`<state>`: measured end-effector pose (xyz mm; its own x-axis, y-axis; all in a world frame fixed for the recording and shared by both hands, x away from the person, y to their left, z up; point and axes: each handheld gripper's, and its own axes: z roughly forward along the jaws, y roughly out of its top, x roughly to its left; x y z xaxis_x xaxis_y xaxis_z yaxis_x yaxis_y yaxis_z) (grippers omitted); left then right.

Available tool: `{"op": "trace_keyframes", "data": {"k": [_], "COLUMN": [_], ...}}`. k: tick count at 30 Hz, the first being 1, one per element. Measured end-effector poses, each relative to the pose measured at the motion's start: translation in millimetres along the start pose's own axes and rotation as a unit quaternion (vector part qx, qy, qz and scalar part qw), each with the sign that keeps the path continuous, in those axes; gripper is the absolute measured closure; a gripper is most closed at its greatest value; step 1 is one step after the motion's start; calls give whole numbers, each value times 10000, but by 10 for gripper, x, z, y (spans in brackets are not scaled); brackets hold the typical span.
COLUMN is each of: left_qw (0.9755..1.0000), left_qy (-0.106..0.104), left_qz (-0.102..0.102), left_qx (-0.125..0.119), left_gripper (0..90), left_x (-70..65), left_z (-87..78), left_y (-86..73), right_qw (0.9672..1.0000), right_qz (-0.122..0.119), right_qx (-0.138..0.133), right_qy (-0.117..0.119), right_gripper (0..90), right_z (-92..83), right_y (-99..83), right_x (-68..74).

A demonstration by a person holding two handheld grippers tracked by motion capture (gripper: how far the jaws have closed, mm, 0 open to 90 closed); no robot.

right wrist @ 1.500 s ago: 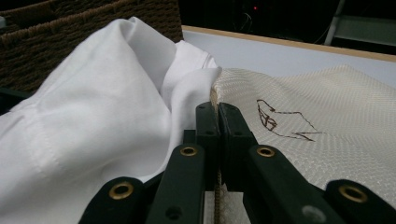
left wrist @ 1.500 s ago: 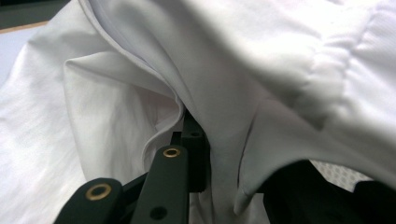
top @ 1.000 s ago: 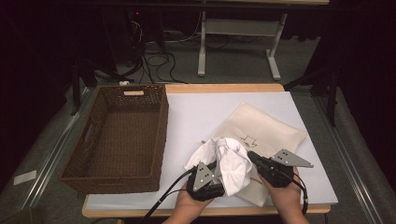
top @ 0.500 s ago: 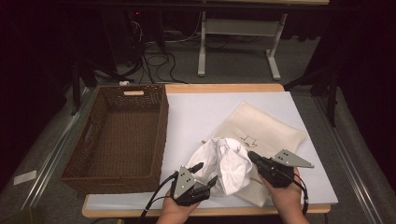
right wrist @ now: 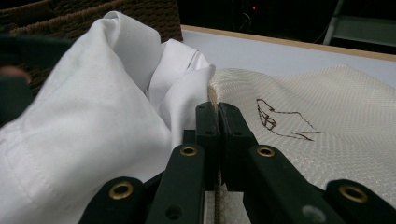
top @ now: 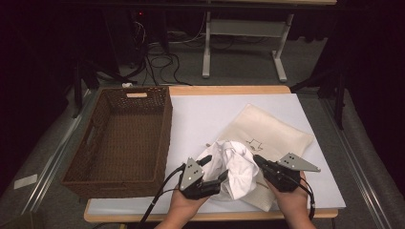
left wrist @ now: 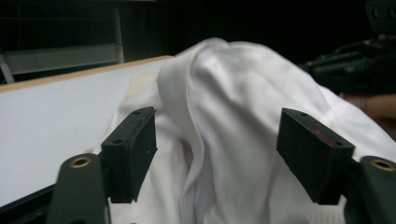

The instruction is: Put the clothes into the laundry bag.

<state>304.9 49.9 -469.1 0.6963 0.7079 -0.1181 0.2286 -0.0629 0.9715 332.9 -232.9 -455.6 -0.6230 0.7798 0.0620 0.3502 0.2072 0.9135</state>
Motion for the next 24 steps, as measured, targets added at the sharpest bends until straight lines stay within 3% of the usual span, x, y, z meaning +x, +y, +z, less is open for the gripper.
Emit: {"op": "trace_keyframes", "data": {"k": [4,9,12,16,20,24], "left_qw": [9998,9995,9992,9993,9995,9995], "left_qy": [-123,-225,-319,-347,-285,-265], "left_qz": [-162,-167,-185,-63,-13,113], "left_qx": [-84,123,143,136,114,130], "left_gripper": [262,288,436,679,808,849], "left_x": [38,6,-22,-102,-187,-273], "left_z": [219,440,502,532,544,541], "left_y": [176,148,101,56,31,-3], "right_qw": [10000,10000,10000,10000,10000,10000], "right_qz": [-23,4,-2,22,6,9], "right_qx": [-7,2,-2,-18,-18,-36], "right_qy": [0,7,12,-10,-19,-19], "right_gripper": [883,883,883,883,883,883], "right_z": [-2,2,4,-6,-1,-2], "right_y": [-1,-4,-4,-4,-4,0], "right_x": [2,1,0,-12,-9,-9]}}
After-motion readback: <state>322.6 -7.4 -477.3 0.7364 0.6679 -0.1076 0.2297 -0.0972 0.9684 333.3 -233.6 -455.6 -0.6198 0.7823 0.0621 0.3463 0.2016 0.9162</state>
